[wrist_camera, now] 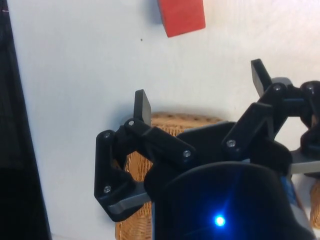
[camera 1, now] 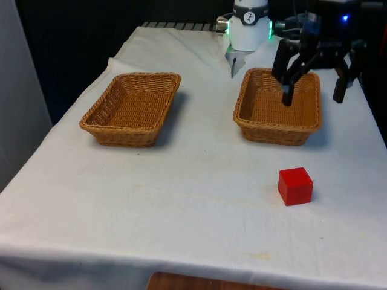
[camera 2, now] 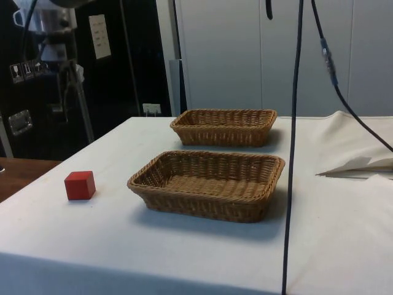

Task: Pick up the red cube and place it into the right basket.

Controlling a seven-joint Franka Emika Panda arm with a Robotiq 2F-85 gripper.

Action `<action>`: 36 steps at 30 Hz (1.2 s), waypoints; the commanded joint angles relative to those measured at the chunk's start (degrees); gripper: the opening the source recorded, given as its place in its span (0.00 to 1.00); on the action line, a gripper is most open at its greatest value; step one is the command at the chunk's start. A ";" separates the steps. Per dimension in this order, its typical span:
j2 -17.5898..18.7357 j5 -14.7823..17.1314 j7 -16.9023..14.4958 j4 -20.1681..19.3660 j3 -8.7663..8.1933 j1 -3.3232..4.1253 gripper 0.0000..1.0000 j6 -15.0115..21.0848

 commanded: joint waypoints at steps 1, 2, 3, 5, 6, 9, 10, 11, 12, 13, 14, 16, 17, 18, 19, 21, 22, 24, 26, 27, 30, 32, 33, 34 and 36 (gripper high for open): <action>0.46 0.52 -0.46 0.34 0.46 -0.34 1.00 0.40; 0.92 0.57 -0.74 0.34 0.46 -0.34 1.00 1.26; 1.26 0.63 -0.86 0.46 0.52 -0.34 1.00 1.60; 1.95 0.57 -0.97 0.74 0.57 -0.34 1.00 2.35; 1.55 0.06 -0.46 0.29 0.17 0.00 1.00 2.23; 3.21 0.63 -1.32 1.43 0.74 -0.34 1.00 3.67; 3.44 0.63 -1.43 1.55 0.80 -0.34 1.00 3.90; 3.78 0.63 -1.49 1.78 0.92 -0.40 1.00 4.24; 4.07 0.63 -1.60 1.89 0.97 -0.40 1.00 4.53; 4.35 0.63 -1.66 2.06 1.03 -0.40 1.00 4.81; 4.64 0.69 -1.72 2.12 1.09 -0.46 1.00 5.04; 4.30 0.11 -1.15 1.83 0.69 -0.11 1.00 4.87; 5.16 0.92 -1.83 2.23 1.26 -0.63 1.00 5.56; 5.73 1.26 -1.95 2.41 1.32 -0.69 1.00 5.84; 6.13 1.43 -2.01 2.46 1.26 -0.63 1.00 6.02; 6.70 1.66 -2.12 2.52 1.20 -0.52 1.00 6.30; 7.05 1.72 -2.12 2.64 1.20 -0.57 1.00 6.42; 8.02 1.95 -2.06 3.04 1.26 -0.69 1.00 6.36; 7.85 1.55 -1.72 2.64 0.80 -0.34 1.00 6.53; 8.71 2.29 -2.06 3.50 1.26 -0.92 1.00 6.25; 9.68 2.86 -2.06 4.13 1.20 -1.15 1.00 6.07; 10.20 3.21 -2.01 4.41 1.15 -1.32 1.00 5.96; 10.43 3.38 -1.95 4.47 1.15 -1.38 1.00 5.96; 10.66 3.61 -1.89 4.53 1.15 -1.43 1.00 5.96; 10.77 3.55 -1.72 4.18 0.74 -1.20 1.00 6.36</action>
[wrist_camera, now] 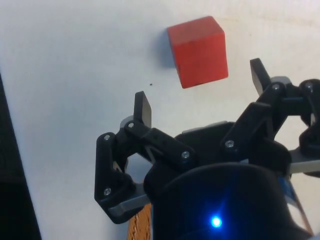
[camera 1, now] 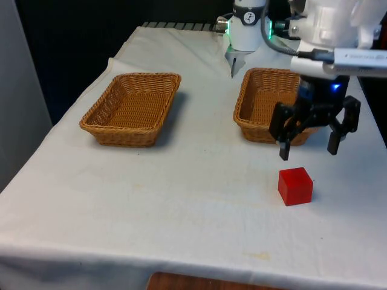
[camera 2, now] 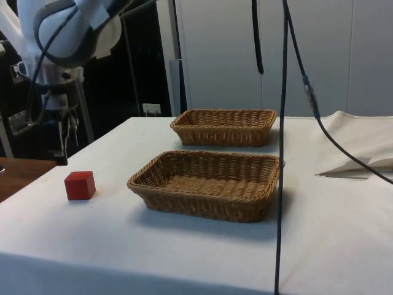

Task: Pick up the red cube and place it into the right basket.

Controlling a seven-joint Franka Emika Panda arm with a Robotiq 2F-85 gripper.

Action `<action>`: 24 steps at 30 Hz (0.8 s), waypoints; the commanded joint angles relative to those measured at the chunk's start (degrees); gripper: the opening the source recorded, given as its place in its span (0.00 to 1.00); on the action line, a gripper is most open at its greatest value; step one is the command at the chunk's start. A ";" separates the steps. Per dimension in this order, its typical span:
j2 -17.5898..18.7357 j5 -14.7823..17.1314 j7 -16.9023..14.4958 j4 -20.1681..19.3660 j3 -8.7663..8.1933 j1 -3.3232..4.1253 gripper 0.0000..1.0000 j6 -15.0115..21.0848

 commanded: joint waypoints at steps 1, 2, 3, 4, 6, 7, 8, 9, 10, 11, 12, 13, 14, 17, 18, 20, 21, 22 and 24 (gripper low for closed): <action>0.46 0.57 -0.17 0.40 0.34 -0.46 1.00 -0.40; 0.57 0.86 -0.23 0.34 0.40 -0.63 1.00 -0.34; 0.69 1.20 -0.29 0.34 0.46 -0.74 1.00 -0.29; 0.80 1.49 -0.34 0.34 0.46 -0.80 1.00 -0.29; 1.32 2.18 -0.40 0.57 0.46 -0.86 1.00 -0.11; 1.32 2.18 -0.40 0.57 0.46 -0.86 1.00 -0.11; 1.43 2.41 -0.46 0.69 0.46 -0.86 1.00 -0.06; 2.06 2.86 -0.63 1.03 0.57 -1.03 1.00 0.23; 1.55 2.35 -0.11 0.46 0.00 -0.52 1.00 0.17; 2.35 3.04 -0.69 1.20 0.57 -1.09 1.00 0.40; 2.64 3.27 -0.80 1.38 0.57 -1.15 1.00 0.52; 3.09 3.61 -0.92 1.66 0.63 -1.20 1.00 0.69; 3.90 4.18 -1.20 2.29 0.57 -1.32 1.00 0.92; 5.16 5.10 -1.66 3.38 0.52 -1.49 1.00 1.09; 4.64 4.58 -1.20 2.81 0.00 -0.97 1.00 1.09; 5.90 5.56 -1.89 4.13 0.46 -1.60 1.00 1.09; 6.65 6.07 -2.12 4.64 0.52 -1.72 1.00 1.20; 6.88 6.30 -2.23 4.81 0.52 -1.78 1.00 1.20; 7.39 6.76 -2.52 5.10 0.52 -1.83 1.00 1.26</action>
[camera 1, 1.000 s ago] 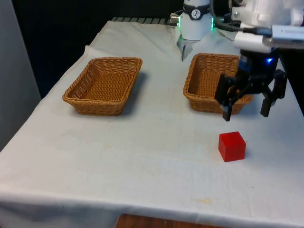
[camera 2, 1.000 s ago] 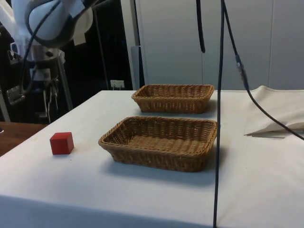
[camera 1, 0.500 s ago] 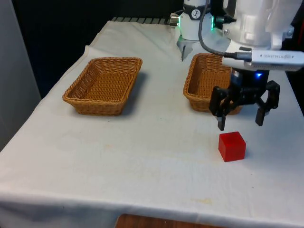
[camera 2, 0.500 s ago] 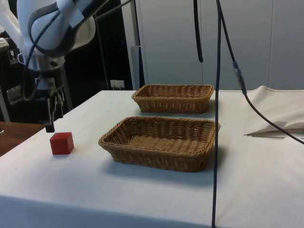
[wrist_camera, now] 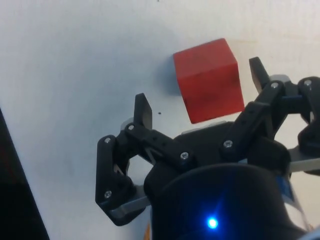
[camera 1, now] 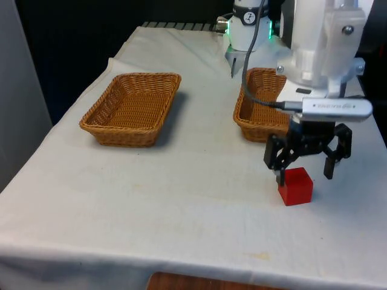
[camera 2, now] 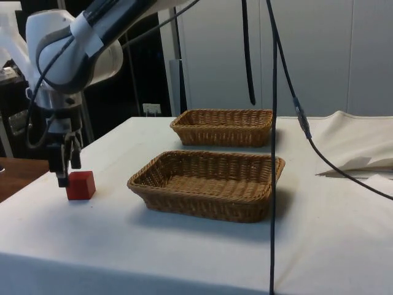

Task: Pick up the red cube and place it into the right basket.

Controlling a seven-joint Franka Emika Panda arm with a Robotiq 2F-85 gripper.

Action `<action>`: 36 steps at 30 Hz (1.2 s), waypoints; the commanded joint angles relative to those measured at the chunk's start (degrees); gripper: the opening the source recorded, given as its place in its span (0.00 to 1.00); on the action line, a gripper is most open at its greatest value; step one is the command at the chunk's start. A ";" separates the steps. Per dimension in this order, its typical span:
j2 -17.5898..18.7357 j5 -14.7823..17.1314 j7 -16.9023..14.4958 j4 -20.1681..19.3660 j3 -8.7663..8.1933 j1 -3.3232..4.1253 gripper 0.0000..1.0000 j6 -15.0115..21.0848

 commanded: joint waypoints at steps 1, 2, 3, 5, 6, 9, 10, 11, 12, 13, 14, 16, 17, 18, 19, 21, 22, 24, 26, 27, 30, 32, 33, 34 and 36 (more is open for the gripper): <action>0.52 0.69 -0.57 0.34 0.52 -0.46 1.00 0.17; 0.69 0.86 -0.69 0.40 0.46 -0.46 1.00 0.17; 0.34 0.46 -0.23 0.00 0.00 -0.06 1.00 0.06; 0.97 1.15 -0.74 0.34 0.46 -0.46 1.00 0.17; 1.09 1.26 -0.80 0.34 0.46 -0.46 1.00 0.11; 1.55 1.60 -0.80 0.29 0.40 -0.52 1.00 -0.06; 1.60 1.60 -0.74 0.29 0.34 -0.52 1.00 -0.11; 1.43 1.26 -0.46 0.00 0.00 -0.17 1.00 0.06; 1.66 1.66 -0.74 0.29 0.34 -0.46 1.00 -0.11; 1.78 1.66 -0.63 0.29 0.29 -0.40 1.00 -0.11; 1.78 1.66 -0.63 0.29 0.29 -0.40 1.00 -0.11; 1.78 1.55 -0.57 0.23 0.23 -0.34 1.00 -0.06; 1.78 1.55 -0.52 0.17 0.17 -0.29 1.00 0.00; 1.78 1.49 -0.52 0.17 0.11 -0.29 1.00 0.00; 1.78 1.43 -0.46 0.17 0.11 -0.23 1.00 0.00; 1.66 1.32 -0.46 0.00 0.00 -0.11 1.00 0.06; 1.72 1.32 -0.40 0.11 0.00 -0.11 1.00 0.00; 1.72 1.32 -0.40 0.06 0.00 -0.11 1.00 0.06; 1.72 1.32 -0.40 0.06 0.00 -0.11 1.00 0.06; 1.72 1.32 -0.40 0.06 0.00 -0.11 0.98 0.06; 1.66 1.32 -0.46 0.00 -0.06 -0.11 0.59 0.06; 1.72 1.32 -0.46 0.06 -0.06 -0.11 0.46 0.06; 1.72 1.32 -0.46 0.06 -0.06 -0.11 0.29 0.06; 1.72 1.32 -0.46 0.00 -0.06 -0.11 0.19 0.06; 1.72 1.32 -0.46 0.00 -0.06 -0.11 0.01 0.06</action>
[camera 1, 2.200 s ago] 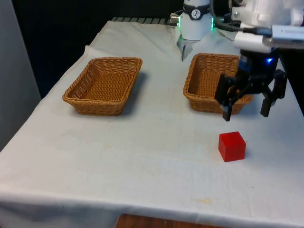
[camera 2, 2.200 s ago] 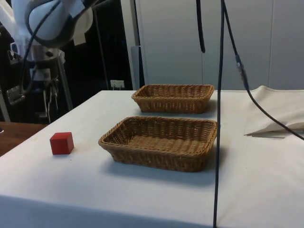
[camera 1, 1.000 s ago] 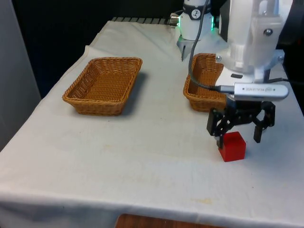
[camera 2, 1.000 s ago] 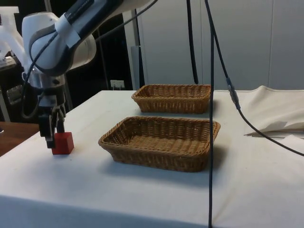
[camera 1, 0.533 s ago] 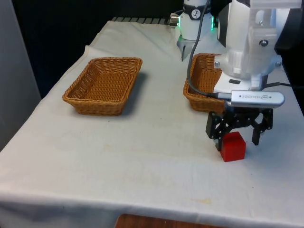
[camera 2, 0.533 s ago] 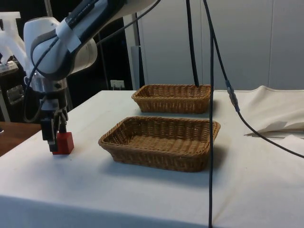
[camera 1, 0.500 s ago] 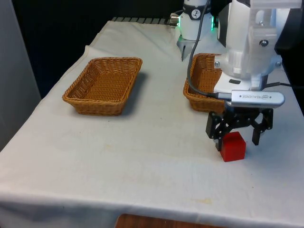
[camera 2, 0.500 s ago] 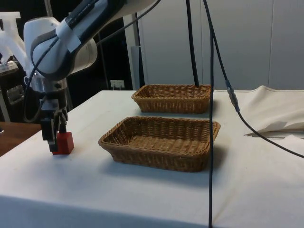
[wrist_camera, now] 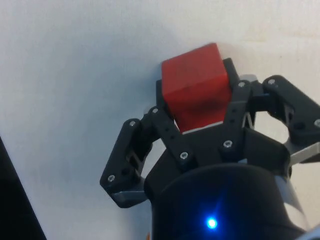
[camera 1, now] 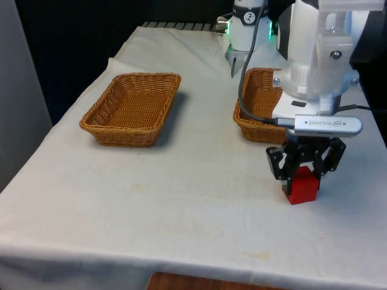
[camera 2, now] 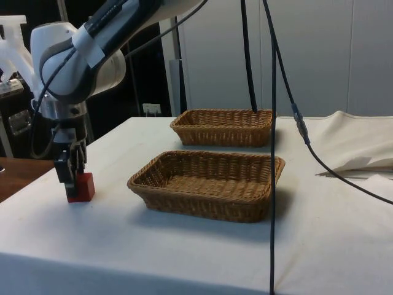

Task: Pick up the red cube and place it into the right basket.

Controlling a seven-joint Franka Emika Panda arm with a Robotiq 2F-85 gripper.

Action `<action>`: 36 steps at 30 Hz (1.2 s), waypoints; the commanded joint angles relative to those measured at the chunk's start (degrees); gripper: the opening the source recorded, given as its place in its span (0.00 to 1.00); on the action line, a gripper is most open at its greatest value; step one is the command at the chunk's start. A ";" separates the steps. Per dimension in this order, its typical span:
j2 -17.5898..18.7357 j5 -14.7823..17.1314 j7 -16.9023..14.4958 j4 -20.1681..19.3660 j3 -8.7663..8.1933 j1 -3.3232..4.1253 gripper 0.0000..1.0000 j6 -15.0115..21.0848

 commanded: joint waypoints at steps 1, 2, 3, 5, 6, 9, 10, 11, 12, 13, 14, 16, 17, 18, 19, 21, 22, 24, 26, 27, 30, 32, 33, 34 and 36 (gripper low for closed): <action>0.06 0.00 0.00 0.00 0.00 0.00 0.01 0.06; 0.06 0.00 0.00 0.00 0.00 0.00 0.01 0.06; 0.06 0.00 0.00 0.00 0.00 0.00 0.01 0.06; 0.06 0.00 0.00 0.00 0.00 0.00 0.01 0.06; 0.06 0.00 0.00 0.00 0.00 0.00 0.01 0.06; -0.74 0.00 0.17 -0.40 -0.17 0.00 0.01 -0.57; -0.74 0.00 0.17 -0.40 -0.17 0.00 0.01 -0.57; -1.09 0.00 0.29 -0.57 -0.23 0.06 0.01 -0.86; -1.66 0.00 0.46 -0.74 -0.46 0.06 0.01 -1.60; -0.92 0.00 0.34 0.00 -0.40 0.00 0.01 -1.49; -1.95 0.06 0.57 -0.80 -0.57 0.06 0.01 -2.06; -2.52 0.06 0.74 -1.09 -0.74 0.06 0.01 -2.92; -2.86 0.06 0.80 -1.20 -0.80 0.06 0.01 -3.38; -3.15 0.06 0.92 -1.43 -0.92 0.06 0.01 -3.67; -3.84 0.06 1.03 -1.89 -0.97 0.06 0.01 -4.24; -4.58 0.00 1.20 -2.29 -1.15 0.06 0.01 -4.93; -3.78 0.00 0.97 -1.66 -0.97 0.00 0.01 -4.58; -5.21 0.00 1.38 -2.58 -1.26 0.06 0.01 -5.61; -5.79 0.00 1.55 -2.86 -1.49 0.06 0.01 -6.42; -6.07 0.06 1.60 -3.04 -1.55 0.06 0.01 -6.76; -7.22 0.00 1.89 -3.32 -1.95 0.06 0.01 -8.25; -7.51 -0.06 2.01 -3.32 -2.06 0.06 0.01 -8.59; -7.73 -0.06 2.06 -3.32 -2.23 0.06 0.01 -9.00; -7.91 -0.06 2.12 -3.27 -2.35 0.06 0.01 -9.34; -8.94 -0.11 2.46 -3.44 -2.69 0.23 0.01 -10.37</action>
